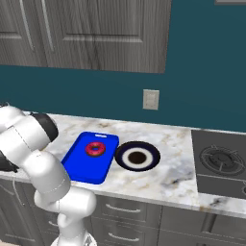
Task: Move the dessert items from the plates to the tray.
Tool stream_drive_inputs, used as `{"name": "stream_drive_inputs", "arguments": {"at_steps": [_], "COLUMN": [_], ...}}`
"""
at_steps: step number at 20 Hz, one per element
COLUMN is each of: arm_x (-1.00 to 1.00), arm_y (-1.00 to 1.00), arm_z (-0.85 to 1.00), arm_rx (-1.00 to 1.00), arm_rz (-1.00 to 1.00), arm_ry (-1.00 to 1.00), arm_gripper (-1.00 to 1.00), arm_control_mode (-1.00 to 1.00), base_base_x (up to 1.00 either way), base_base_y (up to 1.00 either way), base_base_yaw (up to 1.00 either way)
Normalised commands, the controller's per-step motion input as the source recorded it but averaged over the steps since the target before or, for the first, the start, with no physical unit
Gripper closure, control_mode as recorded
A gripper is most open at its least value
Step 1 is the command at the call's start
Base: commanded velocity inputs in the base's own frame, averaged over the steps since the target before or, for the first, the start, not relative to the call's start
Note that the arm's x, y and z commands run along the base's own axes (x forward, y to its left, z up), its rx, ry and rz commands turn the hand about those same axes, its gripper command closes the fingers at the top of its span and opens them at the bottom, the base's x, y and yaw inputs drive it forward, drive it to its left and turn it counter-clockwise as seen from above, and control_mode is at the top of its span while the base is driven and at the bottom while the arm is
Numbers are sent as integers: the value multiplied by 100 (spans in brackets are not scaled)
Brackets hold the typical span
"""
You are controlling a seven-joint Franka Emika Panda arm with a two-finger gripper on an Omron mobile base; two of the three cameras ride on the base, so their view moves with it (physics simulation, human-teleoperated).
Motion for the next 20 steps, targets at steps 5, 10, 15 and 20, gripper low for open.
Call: {"name": "stream_drive_inputs", "arguments": {"at_steps": [5,10,15,20], "arm_x": [10,12,11,2], "arm_y": [13,7,2,0], "arm_z": [-14,-6,-6,-3], "arm_rx": [0,0,0,0], "arm_rz": [0,0,0,0], "arm_ry": [0,0,0,0], "arm_gripper": [-100,-100,-100,-100], "arm_control_mode": [-100,-100,-100,-100], "base_base_x": [0,0,0,0], "base_base_y": [0,0,0,0], "base_base_yaw": [0,0,0,0]}}
